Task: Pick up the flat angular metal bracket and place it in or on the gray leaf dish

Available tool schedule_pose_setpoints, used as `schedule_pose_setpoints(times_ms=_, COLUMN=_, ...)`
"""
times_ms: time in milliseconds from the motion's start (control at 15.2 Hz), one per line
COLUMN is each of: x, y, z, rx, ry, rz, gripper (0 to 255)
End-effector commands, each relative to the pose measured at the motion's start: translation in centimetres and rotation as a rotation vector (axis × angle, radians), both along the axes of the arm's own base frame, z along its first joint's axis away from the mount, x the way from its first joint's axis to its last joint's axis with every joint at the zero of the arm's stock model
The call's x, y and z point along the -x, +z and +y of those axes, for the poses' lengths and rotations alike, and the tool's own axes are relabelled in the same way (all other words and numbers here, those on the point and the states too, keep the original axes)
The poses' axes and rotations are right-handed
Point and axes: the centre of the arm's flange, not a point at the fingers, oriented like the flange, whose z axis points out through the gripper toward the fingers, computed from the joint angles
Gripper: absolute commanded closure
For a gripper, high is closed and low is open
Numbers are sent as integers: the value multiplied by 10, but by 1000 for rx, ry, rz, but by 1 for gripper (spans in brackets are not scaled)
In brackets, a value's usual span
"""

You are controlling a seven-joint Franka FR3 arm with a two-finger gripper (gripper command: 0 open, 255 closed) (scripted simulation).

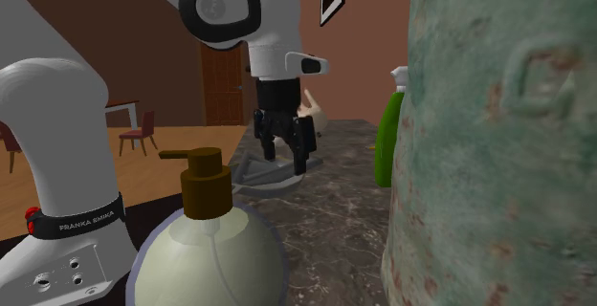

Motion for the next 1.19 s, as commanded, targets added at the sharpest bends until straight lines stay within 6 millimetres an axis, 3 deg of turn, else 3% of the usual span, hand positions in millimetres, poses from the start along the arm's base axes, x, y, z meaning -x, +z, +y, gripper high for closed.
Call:
schedule_pose_setpoints(times_ms=0, x=0, y=-4, z=0, rx=0, ry=0, rz=-1, gripper=0)
schedule_pose_setpoints(times_ms=396, x=0, y=-4, z=0, rx=0, ry=0, rz=-1, gripper=0)
schedule_pose_setpoints(times_ms=462, x=0, y=-4, z=0, rx=0, ry=0, rz=-1, gripper=255)
schedule_pose_setpoints(times_ms=1122, x=0, y=1, z=0, rx=0, ry=0, rz=-1, gripper=255)
